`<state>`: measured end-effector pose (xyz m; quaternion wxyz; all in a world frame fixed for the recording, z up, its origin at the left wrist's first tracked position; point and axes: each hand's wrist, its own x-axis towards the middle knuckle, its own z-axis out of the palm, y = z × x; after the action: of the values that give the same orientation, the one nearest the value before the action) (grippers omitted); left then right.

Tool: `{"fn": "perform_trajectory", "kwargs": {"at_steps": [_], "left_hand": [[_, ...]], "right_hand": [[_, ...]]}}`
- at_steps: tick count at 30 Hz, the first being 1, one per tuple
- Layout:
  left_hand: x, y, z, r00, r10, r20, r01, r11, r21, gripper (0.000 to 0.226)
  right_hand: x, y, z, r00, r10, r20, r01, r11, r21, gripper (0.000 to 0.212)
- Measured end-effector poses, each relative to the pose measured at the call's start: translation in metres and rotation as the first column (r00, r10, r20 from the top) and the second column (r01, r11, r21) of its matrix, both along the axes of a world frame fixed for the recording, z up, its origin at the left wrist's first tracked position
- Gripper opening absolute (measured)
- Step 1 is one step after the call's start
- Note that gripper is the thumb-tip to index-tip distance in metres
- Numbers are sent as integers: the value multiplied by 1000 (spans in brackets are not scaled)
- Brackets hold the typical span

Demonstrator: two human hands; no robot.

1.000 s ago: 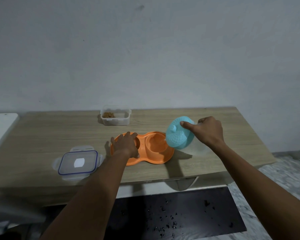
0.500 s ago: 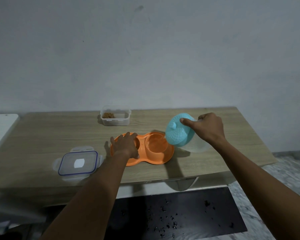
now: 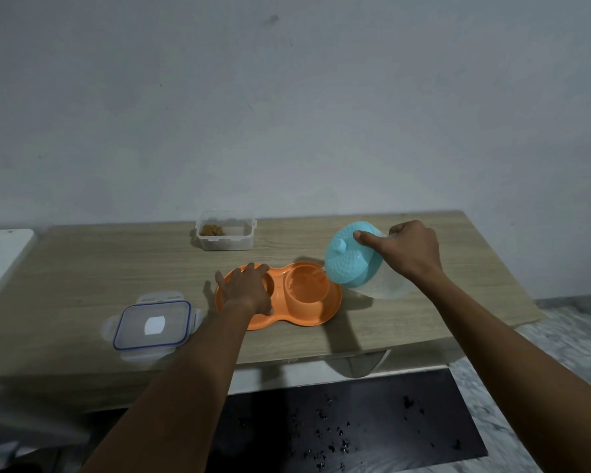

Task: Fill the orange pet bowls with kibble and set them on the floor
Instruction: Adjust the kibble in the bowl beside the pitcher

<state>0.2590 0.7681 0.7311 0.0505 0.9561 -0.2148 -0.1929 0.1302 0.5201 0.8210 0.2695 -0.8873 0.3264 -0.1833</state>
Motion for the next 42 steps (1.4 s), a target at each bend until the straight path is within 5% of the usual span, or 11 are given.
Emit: {"fn": "perform_trajectory", "kwargs": {"at_steps": [42], "left_hand": [[-5,-5,-3,999,50,-3,-50,999,-10,107]], "right_hand": [[-5,-12,-12,998,-18,57,7,982,187,70]]}}
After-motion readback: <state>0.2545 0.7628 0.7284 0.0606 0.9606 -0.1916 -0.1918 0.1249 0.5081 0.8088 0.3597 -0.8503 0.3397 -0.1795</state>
